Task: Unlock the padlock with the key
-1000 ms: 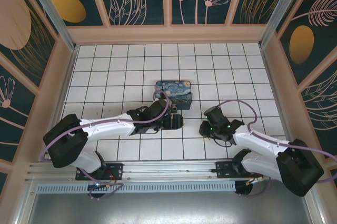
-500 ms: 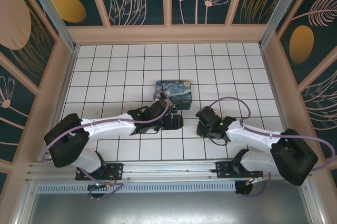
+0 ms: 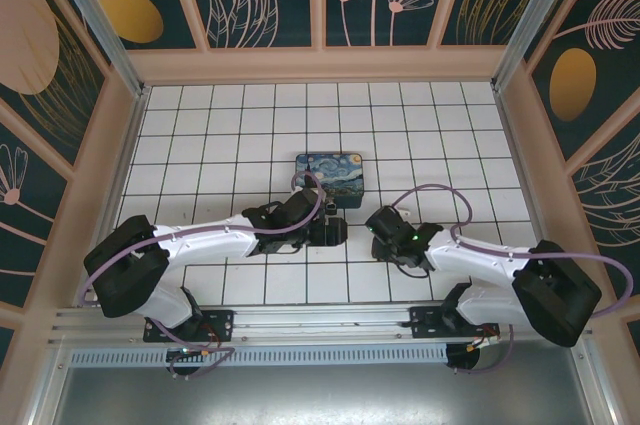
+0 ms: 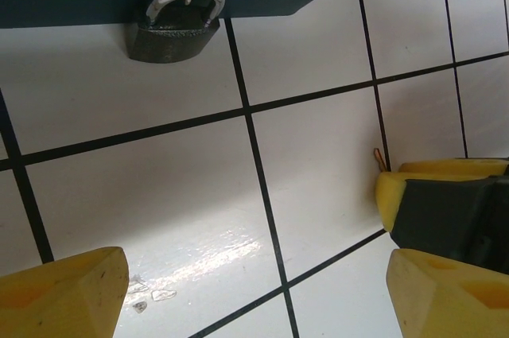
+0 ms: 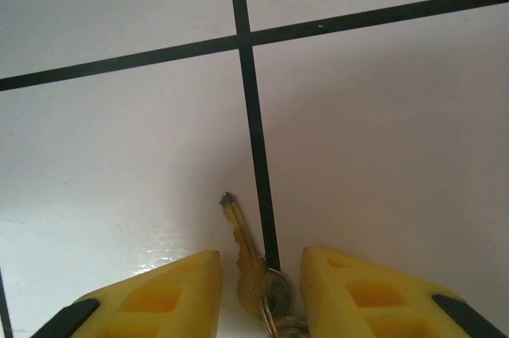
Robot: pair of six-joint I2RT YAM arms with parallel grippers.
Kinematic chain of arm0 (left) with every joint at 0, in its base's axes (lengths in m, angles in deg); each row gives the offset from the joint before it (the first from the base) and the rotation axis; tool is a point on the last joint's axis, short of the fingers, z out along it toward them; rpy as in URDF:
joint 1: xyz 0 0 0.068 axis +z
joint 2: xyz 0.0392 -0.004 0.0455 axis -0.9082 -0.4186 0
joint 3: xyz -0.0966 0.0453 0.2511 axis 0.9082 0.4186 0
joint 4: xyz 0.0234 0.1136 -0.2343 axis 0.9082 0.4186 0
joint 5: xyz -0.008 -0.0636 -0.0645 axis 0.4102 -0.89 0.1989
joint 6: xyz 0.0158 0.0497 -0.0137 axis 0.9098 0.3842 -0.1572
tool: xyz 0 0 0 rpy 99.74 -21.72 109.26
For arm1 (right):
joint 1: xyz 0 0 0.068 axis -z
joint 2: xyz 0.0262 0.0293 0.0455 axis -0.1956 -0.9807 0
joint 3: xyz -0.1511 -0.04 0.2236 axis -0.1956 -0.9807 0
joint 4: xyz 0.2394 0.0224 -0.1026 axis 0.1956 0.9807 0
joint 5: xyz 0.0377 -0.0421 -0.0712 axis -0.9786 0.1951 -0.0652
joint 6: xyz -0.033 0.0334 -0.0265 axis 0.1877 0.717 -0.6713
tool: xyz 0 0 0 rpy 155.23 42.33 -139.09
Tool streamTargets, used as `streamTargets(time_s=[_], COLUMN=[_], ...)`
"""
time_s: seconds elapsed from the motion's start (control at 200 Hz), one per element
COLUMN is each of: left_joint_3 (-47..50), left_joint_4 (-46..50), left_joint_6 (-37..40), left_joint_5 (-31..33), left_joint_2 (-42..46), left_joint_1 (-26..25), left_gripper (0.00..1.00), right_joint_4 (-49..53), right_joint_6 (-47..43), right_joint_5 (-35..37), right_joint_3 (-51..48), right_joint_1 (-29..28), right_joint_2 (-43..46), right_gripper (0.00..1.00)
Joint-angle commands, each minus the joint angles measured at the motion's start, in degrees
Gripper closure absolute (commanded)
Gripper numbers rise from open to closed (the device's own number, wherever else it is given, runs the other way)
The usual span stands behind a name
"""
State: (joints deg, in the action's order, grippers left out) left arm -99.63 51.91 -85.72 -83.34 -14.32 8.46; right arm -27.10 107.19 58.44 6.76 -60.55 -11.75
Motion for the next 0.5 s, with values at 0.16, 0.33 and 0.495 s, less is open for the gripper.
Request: streamTargets(time_s=[0.16, 0.33, 0.495], left_joint_3=[-3.9, -5.3, -6.2], left_joint_4=[2.7, 2.1, 2.2], left_joint_6=[2.5, 2.5, 3.0], left_joint_5=[1.5, 0.2, 0.1], left_joint_2=[0.0, -0.7, -1.5], left_joint_1=[-0.1, -0.1, 0.0], left_gripper=[0.15, 0.15, 0.15], right_joint_4=[2.2, 2.8, 4.1], right_joint_6=[1.7, 1.6, 1.6], right_joint_5=[-4.1, -3.9, -3.7], right_joint_3=[-0.1, 0.0, 0.3], right_joint_1=[-2.6, -3.1, -3.8], right_joint_2=[-4.2, -4.7, -4.2], right_gripper=[0.73, 0.71, 0.69])
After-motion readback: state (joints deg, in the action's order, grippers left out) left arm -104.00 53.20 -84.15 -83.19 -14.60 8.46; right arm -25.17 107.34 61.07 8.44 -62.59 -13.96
